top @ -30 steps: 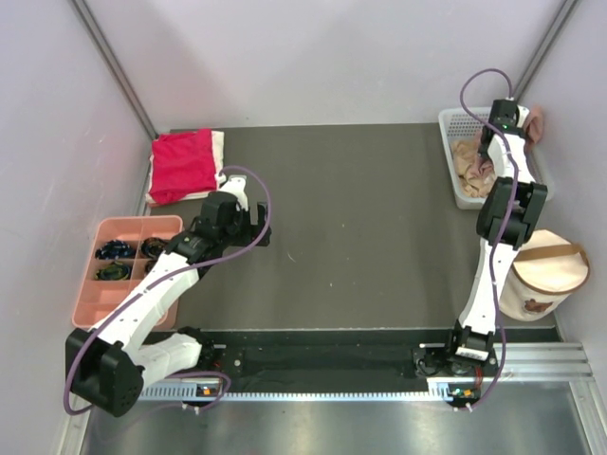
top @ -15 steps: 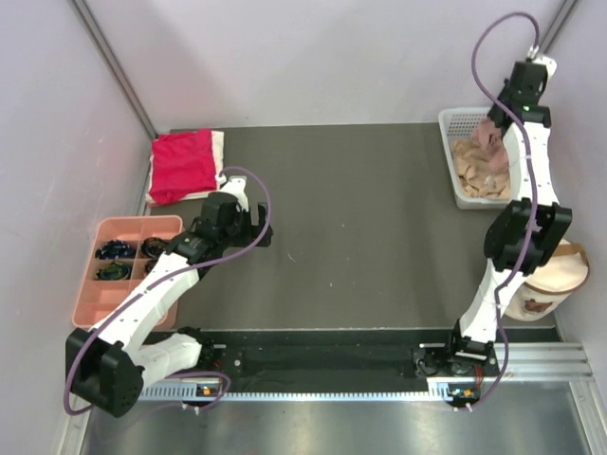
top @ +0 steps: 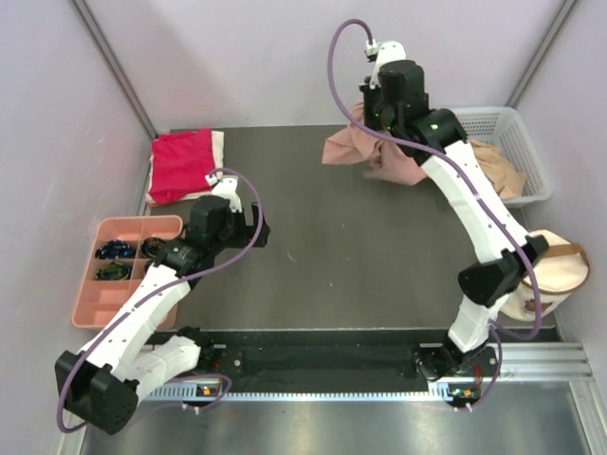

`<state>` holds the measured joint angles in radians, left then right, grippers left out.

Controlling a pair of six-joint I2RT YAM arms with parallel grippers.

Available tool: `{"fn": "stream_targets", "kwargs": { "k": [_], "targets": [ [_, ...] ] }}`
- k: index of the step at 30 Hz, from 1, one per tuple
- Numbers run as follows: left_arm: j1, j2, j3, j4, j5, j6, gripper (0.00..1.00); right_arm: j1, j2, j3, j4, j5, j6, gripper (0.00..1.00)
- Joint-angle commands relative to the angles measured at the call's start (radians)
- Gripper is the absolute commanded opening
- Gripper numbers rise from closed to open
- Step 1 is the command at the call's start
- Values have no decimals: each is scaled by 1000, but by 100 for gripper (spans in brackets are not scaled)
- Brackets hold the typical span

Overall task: Fold and stack the t-shirts
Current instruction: Move the tshirt to the center of the board

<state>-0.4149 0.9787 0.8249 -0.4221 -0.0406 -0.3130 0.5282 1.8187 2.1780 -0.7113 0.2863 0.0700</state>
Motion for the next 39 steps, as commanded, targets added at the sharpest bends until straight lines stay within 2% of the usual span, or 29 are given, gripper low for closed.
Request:
{"fn": "stream_targets", "kwargs": {
  "k": [1,4,8,15,23,26,27,29,33,39],
  "targets": [
    [-2,-54,-12,-14,8,-11,98,24,-257,-81,-34,56,54,0],
    [-2,-71,-27,-14,4,-15,99,50,-334,-168,-51,54,86,0],
    [-2,-72,-33,-14,8,-26,99,91,-420,-199,-115,25,126,0],
    [-2,-77,-24,-10,18,-41,99,243,-302,118,-254,31,117,0],
    [-2,-101,-29,-32,1,-40,99,369,-243,115,-218,-12,148,0],
    [-2,-100,-43,-29,-2,-41,99,366,-298,-22,-174,82,162,0],
    [-2,-98,-52,-24,-2,-44,99,366,-327,-143,-151,123,156,0],
    [-2,-89,-59,-18,5,-47,99,343,-393,-249,-116,226,157,0],
    [-2,-52,-85,20,36,-61,99,213,-479,-473,-119,255,221,0],
    [-24,32,-133,152,151,-98,99,50,-570,-616,-111,283,228,0]
  ]
}}
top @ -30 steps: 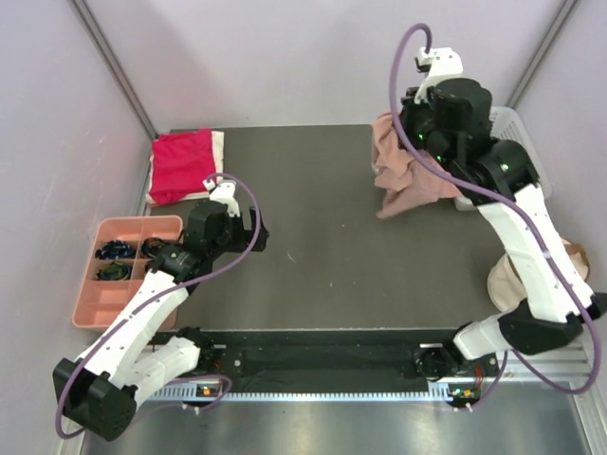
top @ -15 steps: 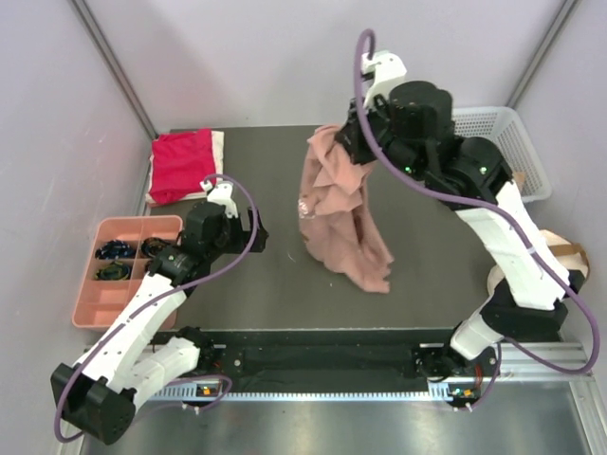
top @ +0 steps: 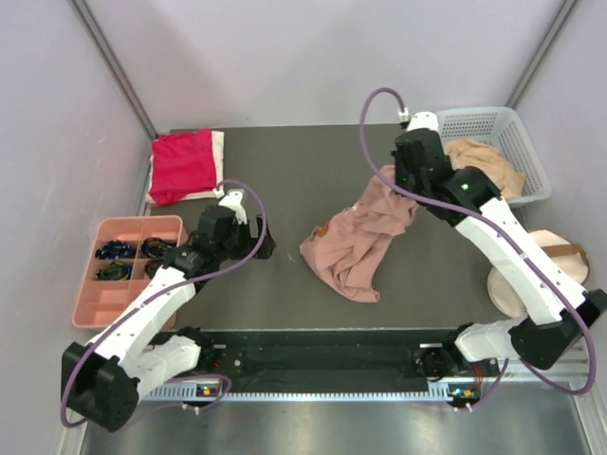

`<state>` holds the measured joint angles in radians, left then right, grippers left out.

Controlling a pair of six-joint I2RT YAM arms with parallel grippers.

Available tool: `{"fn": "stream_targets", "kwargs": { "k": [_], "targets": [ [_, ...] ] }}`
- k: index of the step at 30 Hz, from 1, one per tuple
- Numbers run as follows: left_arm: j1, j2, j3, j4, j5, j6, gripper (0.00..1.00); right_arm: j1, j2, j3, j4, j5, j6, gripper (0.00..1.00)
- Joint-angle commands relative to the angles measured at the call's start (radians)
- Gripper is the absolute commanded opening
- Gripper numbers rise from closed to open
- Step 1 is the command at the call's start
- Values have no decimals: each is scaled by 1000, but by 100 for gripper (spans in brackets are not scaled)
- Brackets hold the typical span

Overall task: Fold and stack the t-shirts
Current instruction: Move the tshirt to the center of the board

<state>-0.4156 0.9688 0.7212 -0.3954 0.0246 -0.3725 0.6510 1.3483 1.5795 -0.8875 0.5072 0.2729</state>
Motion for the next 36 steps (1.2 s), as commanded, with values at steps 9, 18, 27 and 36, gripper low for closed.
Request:
{"fn": "stream_targets", "kwargs": {
  "k": [9,18,27,36],
  "targets": [
    [-264,218,-32,342,37,-135,99,-119,-126,-95,82,40,37,0],
    [-354,389,-5,539,37,-198,99,-122,-127,-147,91,-12,75,0],
    [-400,461,127,425,12,-166,98,-123,-115,-37,68,28,25,0],
    [-400,113,227,-20,-332,-183,99,-45,15,122,65,-292,41,0]
  ]
}}
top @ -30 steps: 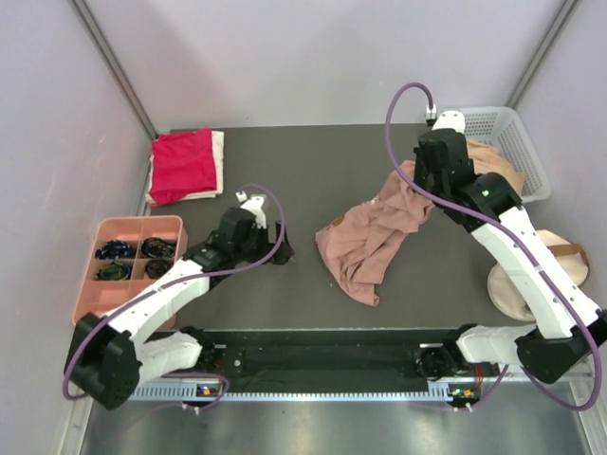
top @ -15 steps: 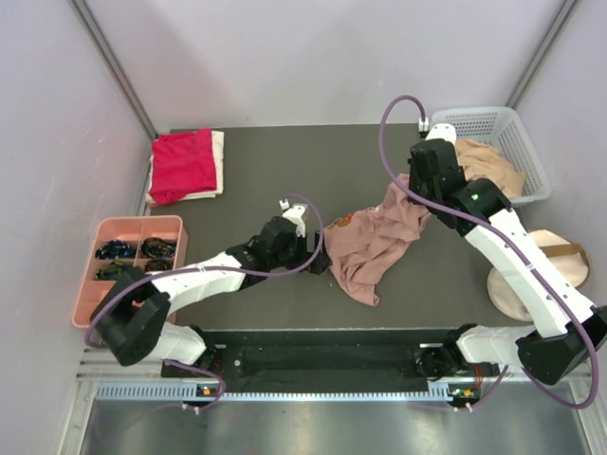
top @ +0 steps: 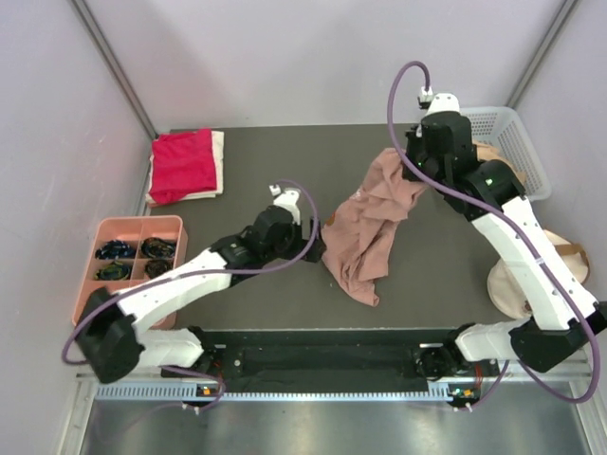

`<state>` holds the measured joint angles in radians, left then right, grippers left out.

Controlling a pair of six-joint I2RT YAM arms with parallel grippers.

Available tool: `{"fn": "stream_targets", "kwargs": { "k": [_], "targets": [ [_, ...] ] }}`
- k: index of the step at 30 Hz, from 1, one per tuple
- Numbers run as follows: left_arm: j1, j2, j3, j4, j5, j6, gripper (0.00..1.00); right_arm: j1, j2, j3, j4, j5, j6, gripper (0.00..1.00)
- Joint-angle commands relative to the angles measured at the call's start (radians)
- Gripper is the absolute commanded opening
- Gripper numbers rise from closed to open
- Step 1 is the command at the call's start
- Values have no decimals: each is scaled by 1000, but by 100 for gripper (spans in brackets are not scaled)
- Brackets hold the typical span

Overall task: Fold and stack the t-shirts
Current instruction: Move the tshirt to the center of the board

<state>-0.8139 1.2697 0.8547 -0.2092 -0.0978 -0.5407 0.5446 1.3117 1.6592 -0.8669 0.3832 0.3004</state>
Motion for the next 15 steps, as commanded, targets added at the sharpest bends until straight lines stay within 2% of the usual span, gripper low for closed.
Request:
{"fn": "stream_targets", "kwargs": {
  "k": [1,9,15],
  "targets": [
    [-1,-214,107,-240,-239,-30,99,89,66,43,46,-182,13,0],
    [-1,-349,286,-579,-450,-116,99,355,208,42,85,-233,66,0],
    [-1,-372,355,-685,-577,-143,99,482,258,8,121,-260,146,0]
  ]
}}
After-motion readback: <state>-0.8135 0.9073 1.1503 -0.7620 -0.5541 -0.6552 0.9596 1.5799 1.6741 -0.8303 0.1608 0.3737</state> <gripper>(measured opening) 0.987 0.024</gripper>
